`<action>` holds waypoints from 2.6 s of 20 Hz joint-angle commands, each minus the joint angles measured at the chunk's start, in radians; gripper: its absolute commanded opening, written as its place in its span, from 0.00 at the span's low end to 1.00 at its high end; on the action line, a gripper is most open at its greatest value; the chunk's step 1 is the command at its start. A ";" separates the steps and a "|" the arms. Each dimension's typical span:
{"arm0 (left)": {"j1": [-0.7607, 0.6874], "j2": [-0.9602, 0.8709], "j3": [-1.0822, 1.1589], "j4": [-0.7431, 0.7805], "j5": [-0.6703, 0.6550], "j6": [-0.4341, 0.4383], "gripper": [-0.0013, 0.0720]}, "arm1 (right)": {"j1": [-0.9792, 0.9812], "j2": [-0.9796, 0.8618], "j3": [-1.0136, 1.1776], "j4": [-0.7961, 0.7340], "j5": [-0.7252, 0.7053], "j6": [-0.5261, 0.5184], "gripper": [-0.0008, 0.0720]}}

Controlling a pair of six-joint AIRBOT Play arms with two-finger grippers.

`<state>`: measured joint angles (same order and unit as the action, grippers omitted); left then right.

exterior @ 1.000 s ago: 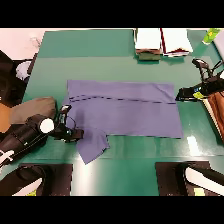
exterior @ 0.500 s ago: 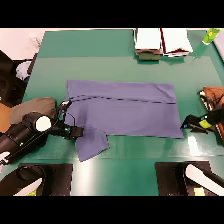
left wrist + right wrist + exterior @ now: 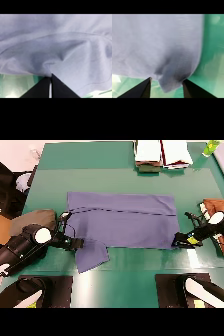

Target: Fold the shirts.

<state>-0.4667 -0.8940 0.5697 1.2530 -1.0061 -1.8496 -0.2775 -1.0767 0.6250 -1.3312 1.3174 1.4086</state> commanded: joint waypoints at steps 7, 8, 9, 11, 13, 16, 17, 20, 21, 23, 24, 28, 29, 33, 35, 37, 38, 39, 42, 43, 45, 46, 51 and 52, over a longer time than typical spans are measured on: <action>0.000 0.091 0.000 0.055 -0.163 0.014 0.06 | 0.097 0.120 -0.002 -0.132 0.039 0.013 0.04; 0.000 0.131 0.000 0.056 -0.192 0.000 0.06 | 0.097 0.162 -0.003 -0.141 0.072 0.011 0.04; 0.000 0.175 0.000 0.055 -0.228 -0.010 0.06 | 0.089 0.201 -0.003 -0.146 0.100 0.011 0.04; 0.000 0.246 0.000 0.043 -0.308 -0.036 0.06 | 0.067 0.282 -0.003 -0.148 0.140 0.011 0.04; 0.000 0.284 0.001 0.000 -0.367 -0.039 0.06 | 0.038 0.346 -0.002 -0.163 0.142 0.011 0.04; 0.001 0.275 0.047 0.023 -0.353 -0.017 0.06 | 0.008 0.362 0.036 -0.160 0.140 0.011 0.04; 0.001 0.262 0.081 0.060 -0.331 0.004 0.06 | 0.010 0.340 0.072 -0.150 0.135 0.011 0.04; 0.001 0.166 0.220 0.200 -0.269 0.061 0.06 | 0.045 0.211 0.199 -0.129 0.081 0.011 0.04; 0.002 0.110 0.274 0.244 -0.247 0.082 0.06 | 0.065 0.160 0.240 -0.129 0.068 0.011 0.04; 0.023 -0.023 0.381 0.317 -0.191 0.125 0.06 | 0.114 0.046 0.326 -0.131 0.037 0.013 0.04; 0.058 -0.097 0.435 0.322 -0.164 0.144 0.06 | 0.129 -0.016 0.375 -0.130 0.017 0.027 0.04; 0.197 -0.327 0.578 0.306 -0.074 0.189 0.06 | 0.167 -0.232 0.578 -0.128 -0.007 0.054 0.04; 0.213 -0.365 0.597 0.292 -0.043 0.211 0.06 | 0.176 -0.278 0.625 -0.127 -0.009 0.054 0.04; 0.221 -0.472 0.614 0.270 0.109 0.236 0.06 | 0.192 -0.442 0.788 -0.127 -0.004 0.064 0.04; 0.221 -0.498 0.615 0.267 0.167 0.235 0.06 | 0.193 -0.502 0.847 -0.126 0.008 0.068 0.04; 0.221 -0.509 0.616 0.262 0.192 0.235 0.06 | 0.193 -0.534 0.877 -0.110 0.012 0.068 0.04; 0.221 -0.509 0.616 0.262 0.199 0.235 0.12 | 0.193 -0.545 0.888 -0.089 0.010 0.068 0.04; 0.221 -0.509 0.621 0.262 0.203 0.233 0.42 | 0.189 -0.553 0.901 -0.072 0.009 0.066 0.13; 0.221 -0.508 0.675 0.262 0.133 0.224 0.52 | 0.164 -0.555 0.958 -0.050 0.023 0.064 0.73; 0.221 -0.508 0.701 0.261 0.089 0.224 0.52 | 0.153 -0.551 0.964 -0.048 0.055 0.057 0.73; 0.220 -0.508 0.729 0.223 0.016 0.227 0.52 | 0.113 -0.523 0.900 -0.048 0.075 0.044 0.75; 0.220 -0.509 0.728 0.195 0.002 0.227 0.52 | 0.090 -0.509 0.848 -0.048 0.077 0.044 0.83; 0.220 -0.509 0.727 0.053 0.033 0.236 0.07 | 0.009 -0.505 0.638 0.051 -0.010 0.028 0.85; 0.220 -0.509 0.727 0.021 0.043 0.236 0.07 | 0.008 -0.507 0.611 0.080 -0.039 0.024 0.85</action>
<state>-0.2466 -1.4025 1.2922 1.3701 -0.9741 -1.6199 -0.2409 -1.5856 1.3258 -1.3334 1.3407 1.4471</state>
